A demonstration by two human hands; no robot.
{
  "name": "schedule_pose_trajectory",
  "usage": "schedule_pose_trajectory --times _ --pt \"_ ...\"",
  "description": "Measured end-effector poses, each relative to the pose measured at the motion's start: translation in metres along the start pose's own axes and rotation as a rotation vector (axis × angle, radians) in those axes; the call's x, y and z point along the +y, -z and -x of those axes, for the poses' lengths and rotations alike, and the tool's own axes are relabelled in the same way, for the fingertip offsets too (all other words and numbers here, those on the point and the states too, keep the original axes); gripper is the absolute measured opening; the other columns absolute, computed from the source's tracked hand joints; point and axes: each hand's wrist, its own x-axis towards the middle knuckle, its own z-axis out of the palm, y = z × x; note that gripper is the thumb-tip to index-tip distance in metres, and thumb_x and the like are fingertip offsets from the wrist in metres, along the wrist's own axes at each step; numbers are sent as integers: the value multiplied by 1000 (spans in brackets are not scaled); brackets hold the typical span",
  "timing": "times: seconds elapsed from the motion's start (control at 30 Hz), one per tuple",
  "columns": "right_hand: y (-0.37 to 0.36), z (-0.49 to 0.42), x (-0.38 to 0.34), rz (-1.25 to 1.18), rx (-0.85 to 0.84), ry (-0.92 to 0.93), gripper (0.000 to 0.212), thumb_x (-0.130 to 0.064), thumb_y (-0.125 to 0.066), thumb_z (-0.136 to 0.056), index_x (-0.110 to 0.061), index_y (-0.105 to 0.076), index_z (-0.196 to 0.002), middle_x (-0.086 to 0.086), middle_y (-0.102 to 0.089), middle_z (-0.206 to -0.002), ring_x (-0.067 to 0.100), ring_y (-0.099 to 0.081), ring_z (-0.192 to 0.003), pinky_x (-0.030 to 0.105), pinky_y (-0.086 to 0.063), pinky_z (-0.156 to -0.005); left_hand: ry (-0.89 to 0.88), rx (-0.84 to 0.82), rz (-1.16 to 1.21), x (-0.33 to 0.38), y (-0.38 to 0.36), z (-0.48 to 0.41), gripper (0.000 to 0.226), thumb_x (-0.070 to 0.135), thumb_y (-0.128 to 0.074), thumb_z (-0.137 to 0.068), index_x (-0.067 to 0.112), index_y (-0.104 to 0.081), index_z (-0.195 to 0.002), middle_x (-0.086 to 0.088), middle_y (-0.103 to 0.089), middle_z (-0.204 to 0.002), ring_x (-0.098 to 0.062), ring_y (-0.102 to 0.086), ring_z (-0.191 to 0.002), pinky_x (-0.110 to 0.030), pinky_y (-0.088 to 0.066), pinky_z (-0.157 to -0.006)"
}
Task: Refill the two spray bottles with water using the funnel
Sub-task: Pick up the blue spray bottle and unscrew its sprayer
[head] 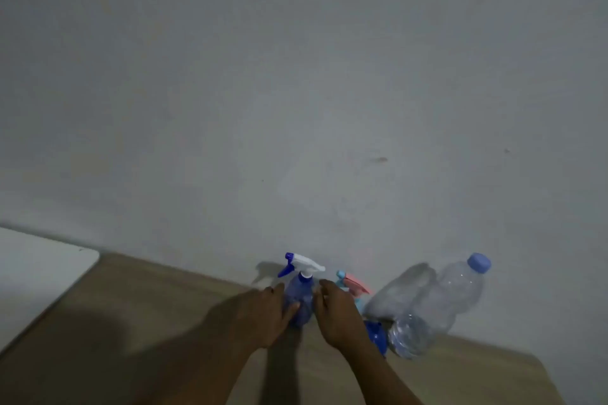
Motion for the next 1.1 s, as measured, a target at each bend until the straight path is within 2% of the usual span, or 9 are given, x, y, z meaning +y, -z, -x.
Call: schedule_pose_trajectory --times 0.2,0.33,0.47,0.6,0.7,0.8,0.9,0.97,1.1 --pt "-26 -26 5 -54 35 -88 15 -27 -44 -105 -22 -55 -96 -8 -63 -83 0 -60 -73 10 -44 -66 -88 47 -23 -15 -11 -24 37 38 -35 -102 25 -43 -136 0 -67 -117 -15 -65 -95 -20 -41 -75" --pt "-34 -38 3 -173 110 -126 9 -22 -48 -104 -19 -54 -97 -8 -60 -79 3 -59 -69 10 -47 -63 -102 22 9 -32 -25 -29 48 42 -37 -95 34 -34 -142 3 -69 -115 -12 -67 -92 -25 -52 -83" --pt "-38 -44 -2 -289 159 -193 11 -29 -53 -102 -21 -58 -98 -7 -65 -82 8 -64 -77 21 -51 -69 -131 56 -15 -39 -29 -25 54 41 -39 -99 31 -26 -150 0 -64 -125 -15 -65 -99 -25 -50 -87" --pt "-42 -45 -3 -343 177 -220 14 -28 -58 -99 -15 -63 -99 -3 -67 -84 11 -64 -77 16 -46 -65 -156 61 -24 -45 -30 -20 57 45 -32 -98 34 -20 -152 0 -63 -125 -16 -64 -98 -27 -52 -84" --pt "-47 -43 -5 -385 195 -230 9 -21 -60 -98 -14 -63 -102 0 -69 -93 14 -67 -88 21 -51 -76 -187 65 4 -50 -35 -17 55 52 -23 -95 38 -24 -148 3 -65 -120 -12 -65 -93 -25 -53 -82" --pt "-46 -38 -10 -352 192 -195 3 -17 -57 -99 -17 -58 -96 1 -69 -93 16 -67 -90 25 -53 -81 -185 58 20 -52 -34 -11 55 52 -28 -93 42 -24 -146 6 -63 -123 -11 -65 -95 -23 -52 -83" --pt "-35 -35 -18 -331 229 -156 9 -27 -58 -99 -20 -58 -94 -3 -67 -87 10 -66 -84 28 -55 -81 -179 67 124 -42 -20 4 60 47 -41 -95 35 -25 -152 7 -56 -137 -10 -60 -112 -11 -40 -95" --pt "-20 -32 -27 -315 251 -141 16 -35 -59 -98 -20 -58 -92 -4 -66 -83 8 -65 -79 29 -56 -76 -161 60 281 -28 -6 17 59 41 -52 -97 29 -31 -151 7 -53 -140 -8 -55 -121 -12 -39 -102" --pt "21 -24 -50 -335 276 -102 27 -42 -62 -95 -16 -63 -91 -3 -65 -83 11 -63 -77 21 -48 -66 -130 75 504 1 25 40 61 27 -63 -96 17 -33 -149 8 -45 -144 -5 -47 -129 4 -31 -91"
